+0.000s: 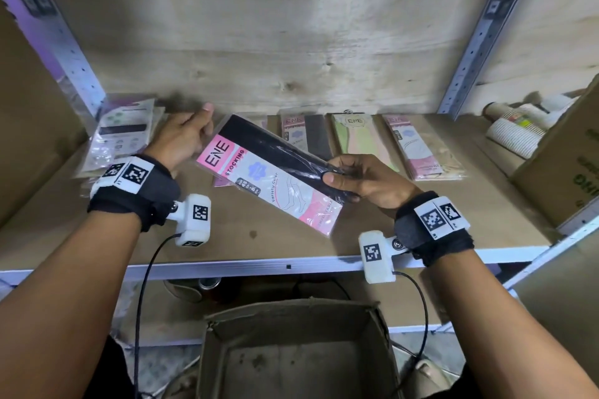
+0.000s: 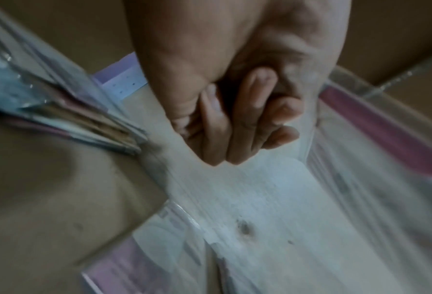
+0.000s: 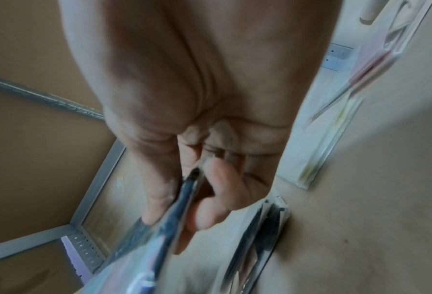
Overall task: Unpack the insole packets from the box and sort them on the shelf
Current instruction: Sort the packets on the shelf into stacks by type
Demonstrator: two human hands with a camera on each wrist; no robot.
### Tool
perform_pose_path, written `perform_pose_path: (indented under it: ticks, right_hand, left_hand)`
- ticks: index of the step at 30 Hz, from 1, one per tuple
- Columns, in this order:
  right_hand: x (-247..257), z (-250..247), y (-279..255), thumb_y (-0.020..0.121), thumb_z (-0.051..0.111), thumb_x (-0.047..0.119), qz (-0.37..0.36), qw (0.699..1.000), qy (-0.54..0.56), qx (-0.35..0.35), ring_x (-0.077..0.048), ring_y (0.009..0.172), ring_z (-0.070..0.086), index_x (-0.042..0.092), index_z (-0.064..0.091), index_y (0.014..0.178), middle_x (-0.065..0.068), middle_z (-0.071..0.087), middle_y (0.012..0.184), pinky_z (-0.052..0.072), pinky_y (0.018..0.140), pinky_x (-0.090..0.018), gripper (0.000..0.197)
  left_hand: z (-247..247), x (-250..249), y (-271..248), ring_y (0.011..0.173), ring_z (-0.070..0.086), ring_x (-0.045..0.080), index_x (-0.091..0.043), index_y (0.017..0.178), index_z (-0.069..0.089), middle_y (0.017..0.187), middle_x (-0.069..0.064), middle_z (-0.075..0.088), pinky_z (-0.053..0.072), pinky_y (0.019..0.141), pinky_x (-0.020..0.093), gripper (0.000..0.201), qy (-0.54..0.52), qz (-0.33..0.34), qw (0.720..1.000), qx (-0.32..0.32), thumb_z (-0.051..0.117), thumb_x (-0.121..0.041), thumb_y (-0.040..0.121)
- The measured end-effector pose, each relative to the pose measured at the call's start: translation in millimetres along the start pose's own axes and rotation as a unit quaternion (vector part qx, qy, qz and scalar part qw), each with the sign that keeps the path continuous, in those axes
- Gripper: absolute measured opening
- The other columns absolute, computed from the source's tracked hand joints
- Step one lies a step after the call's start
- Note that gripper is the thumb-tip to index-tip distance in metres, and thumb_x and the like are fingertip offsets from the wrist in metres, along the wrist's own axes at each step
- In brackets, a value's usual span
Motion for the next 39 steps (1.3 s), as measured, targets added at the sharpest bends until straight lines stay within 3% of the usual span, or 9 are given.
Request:
perform_pose_path:
  ticks: [5, 9, 15, 19, 24, 28, 31, 35, 39]
  right_hand:
    - [2, -2, -1, 0.096, 0.058, 0.006, -0.009, 1.000, 0.017, 0.008, -0.017, 0.056, 0.038, -0.006, 0.062, 0.101, -0.014, 0.049, 0.075, 0.032, 0.048, -0.025, 0.013]
    - [-6, -7, 1, 0.096, 0.058, 0.007, 0.004, 1.000, 0.022, 0.007, -0.016, 0.056, 0.041, -0.011, 0.061, 0.106, -0.007, 0.052, 0.072, 0.036, 0.048, -0.022, 0.021]
    - [-20, -13, 0, 0.092, 0.062, 0.011, 0.063, 0.995, 0.076, 0.023, -0.015, 0.055, 0.042, 0.003, 0.065, 0.097, -0.014, 0.049, 0.077, 0.040, 0.044, -0.021, 0.009]
    - [-20, -18, 1, 0.084, 0.068, 0.016, 0.073, 0.987, 0.140, 0.021, -0.013, 0.051, 0.044, 0.004, 0.066, 0.097, -0.010, 0.053, 0.073, 0.038, 0.039, -0.021, 0.017]
    - [-21, -19, 11, 0.085, 0.069, 0.010, 0.075, 0.965, 0.237, -0.078, -0.017, 0.063, 0.059, 0.013, 0.067, 0.094, -0.008, 0.070, 0.088, 0.043, 0.041, -0.021, 0.010]
    - [-18, -5, 27, 0.085, 0.071, 0.003, 0.071, 0.952, 0.269, -0.125, -0.022, 0.064, 0.067, 0.019, 0.067, 0.085, -0.014, 0.072, 0.094, 0.054, 0.049, -0.024, 0.016]
    - [-18, 3, 36, 0.083, 0.073, 0.001, 0.070, 0.944, 0.279, -0.164, -0.018, 0.062, 0.071, 0.021, 0.065, 0.075, -0.005, 0.073, 0.083, 0.056, 0.050, -0.022, 0.023]
    - [-16, 0, 43, 0.082, 0.075, 0.002, 0.076, 0.942, 0.255, -0.206, -0.018, 0.065, 0.071, 0.015, 0.061, 0.081, 0.003, 0.072, 0.071, 0.056, 0.053, -0.023, 0.019]
    - [-16, -8, 53, 0.086, 0.069, -0.001, 0.106, 0.952, 0.173, -0.228, -0.034, 0.082, 0.068, 0.002, 0.064, 0.094, -0.022, 0.071, 0.093, 0.058, 0.059, -0.031, 0.010]
  left_hand:
    - [15, 0, -12, 0.054, 0.054, 0.018, -0.021, 0.069, 0.067, 0.062, 0.003, 0.062, 0.036, 0.058, 0.030, 0.038, -0.173, -0.104, 0.977, 0.070, 0.057, -0.047, 0.094]
    - [27, 0, -18, 0.049, 0.040, 0.017, -0.013, 0.071, 0.059, 0.057, 0.007, 0.046, 0.029, 0.053, 0.027, 0.045, -0.181, -0.117, 0.965, 0.148, 0.048, -0.047, 0.099]
    - [22, 12, -12, 0.032, 0.037, 0.010, -0.021, 0.057, 0.052, 0.040, -0.004, 0.047, 0.026, 0.042, 0.022, 0.053, -0.024, -0.115, 0.990, 0.077, 0.049, -0.059, 0.094]
    - [14, 12, -8, 0.054, 0.059, 0.014, -0.023, 0.080, 0.066, 0.062, -0.003, 0.068, 0.044, 0.052, 0.026, 0.054, -0.082, -0.115, 0.990, 0.026, 0.038, -0.068, 0.093]
    - [30, 5, -16, 0.069, 0.070, 0.019, -0.014, 0.096, 0.068, 0.079, 0.006, 0.075, 0.056, 0.061, 0.027, 0.069, -0.151, -0.159, 0.975, 0.032, 0.032, -0.072, 0.092]
    - [68, -8, -36, 0.079, 0.073, 0.023, -0.012, 0.105, 0.066, 0.097, 0.013, 0.073, 0.061, 0.069, 0.031, 0.048, -0.115, -0.157, 0.970, 0.147, 0.061, -0.056, 0.088]
    - [89, -16, -47, 0.080, 0.074, 0.018, -0.014, 0.110, 0.067, 0.097, 0.006, 0.077, 0.059, 0.067, 0.026, 0.028, -0.120, -0.107, 0.960, 0.229, 0.072, -0.029, 0.087]
    - [99, -17, -44, 0.074, 0.073, 0.009, -0.008, 0.113, 0.067, 0.098, 0.005, 0.074, 0.057, 0.061, 0.021, 0.031, -0.139, -0.080, 0.968, 0.194, 0.074, -0.003, 0.083]
    - [104, -18, -33, 0.073, 0.070, 0.013, -0.001, 0.111, 0.066, 0.091, 0.005, 0.070, 0.058, 0.058, 0.023, 0.034, -0.123, -0.068, 0.983, 0.117, 0.076, 0.004, 0.079]
Point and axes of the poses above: each hand's wrist, its own y-axis towards the middle knuckle, its own z-axis out of the palm, x = y × z, the point moved 5 cm from there along y, towards the middle knuckle
